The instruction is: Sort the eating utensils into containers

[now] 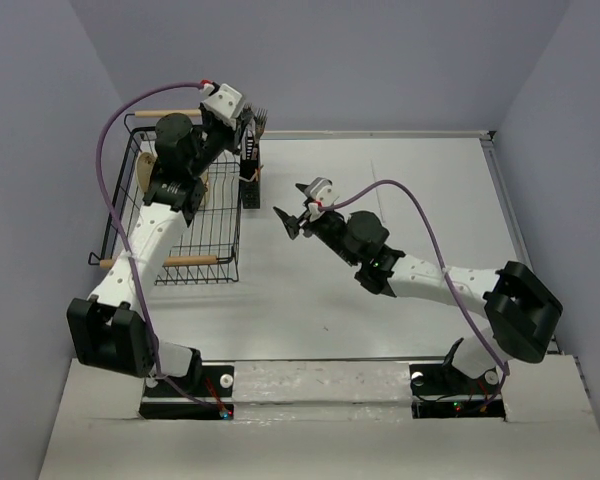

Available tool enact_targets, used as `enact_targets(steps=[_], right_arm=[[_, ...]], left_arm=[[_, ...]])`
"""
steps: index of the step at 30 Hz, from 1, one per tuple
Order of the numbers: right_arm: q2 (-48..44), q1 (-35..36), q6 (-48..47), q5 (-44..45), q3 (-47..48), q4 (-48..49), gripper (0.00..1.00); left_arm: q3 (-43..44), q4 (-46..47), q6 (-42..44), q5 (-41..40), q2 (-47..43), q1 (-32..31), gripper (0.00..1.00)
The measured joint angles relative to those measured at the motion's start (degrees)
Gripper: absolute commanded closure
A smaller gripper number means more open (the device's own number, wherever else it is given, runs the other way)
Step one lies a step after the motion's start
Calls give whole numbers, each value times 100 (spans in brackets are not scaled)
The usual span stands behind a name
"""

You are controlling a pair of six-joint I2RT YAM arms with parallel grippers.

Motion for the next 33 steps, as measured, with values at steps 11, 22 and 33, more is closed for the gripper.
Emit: enact_targets(steps=[11, 22, 33], right_arm=[[-671, -4, 4, 658, -728, -35, 27], [-767, -48, 22, 828, -796, -35, 27], [-774, -411, 339, 1189, -776, -688, 25]], left_arm=[[278, 199, -326, 343, 1104, 398, 100], [-511, 874, -348, 857, 1097, 426, 100], [-1231, 1263, -118, 887, 1040, 437, 35]])
